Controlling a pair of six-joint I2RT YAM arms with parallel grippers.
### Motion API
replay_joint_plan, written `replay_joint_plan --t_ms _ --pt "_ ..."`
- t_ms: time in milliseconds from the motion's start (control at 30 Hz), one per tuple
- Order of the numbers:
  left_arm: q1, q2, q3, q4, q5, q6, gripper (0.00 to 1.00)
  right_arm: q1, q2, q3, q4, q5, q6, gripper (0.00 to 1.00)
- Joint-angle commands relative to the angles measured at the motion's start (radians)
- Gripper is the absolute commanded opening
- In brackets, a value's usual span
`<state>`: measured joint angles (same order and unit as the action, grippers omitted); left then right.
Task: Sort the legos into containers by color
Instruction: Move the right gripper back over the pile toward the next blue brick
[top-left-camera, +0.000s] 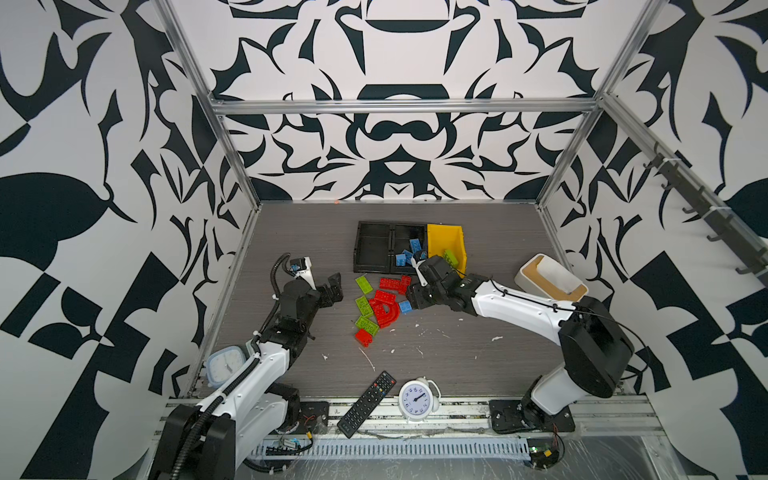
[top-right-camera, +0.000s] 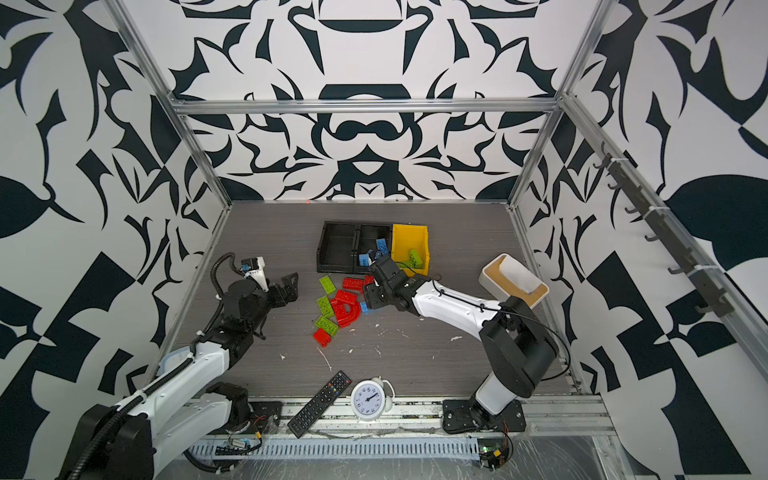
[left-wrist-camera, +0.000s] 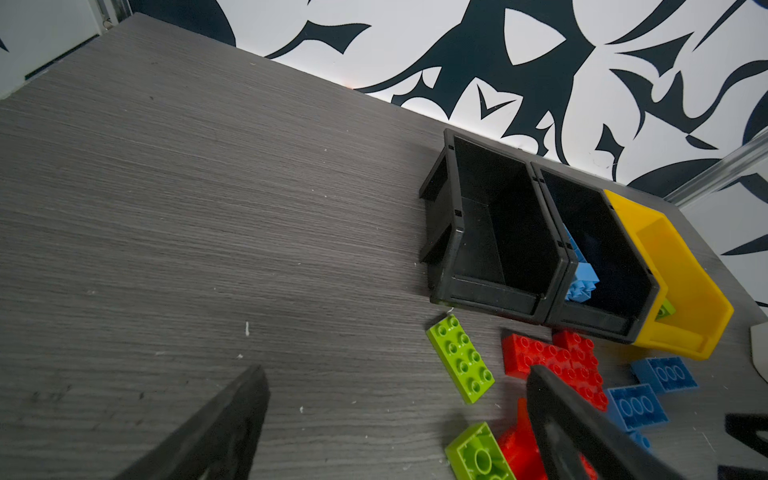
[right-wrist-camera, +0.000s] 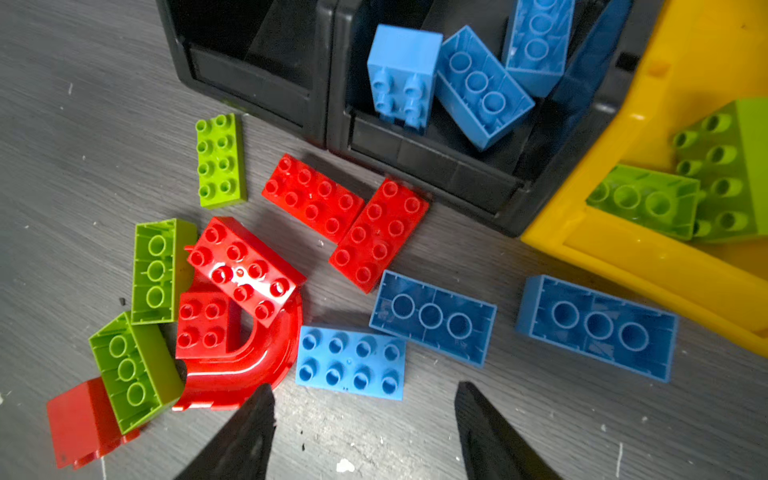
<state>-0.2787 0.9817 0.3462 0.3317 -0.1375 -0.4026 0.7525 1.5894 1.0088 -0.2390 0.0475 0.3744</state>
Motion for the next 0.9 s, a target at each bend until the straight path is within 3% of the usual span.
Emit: replay_joint_plan --t_ms 0,867 --pt "0.004 -0.004 0.014 0.003 0.007 0.000 0.99 0.003 -0.012 0.004 -0.002 -0.025 0.000 0.73" --pt "0.004 -0.073 0.002 -0.020 -0.037 0.015 0.99 0.023 0.165 0.026 0.048 -0.062 -0.001 0.76"
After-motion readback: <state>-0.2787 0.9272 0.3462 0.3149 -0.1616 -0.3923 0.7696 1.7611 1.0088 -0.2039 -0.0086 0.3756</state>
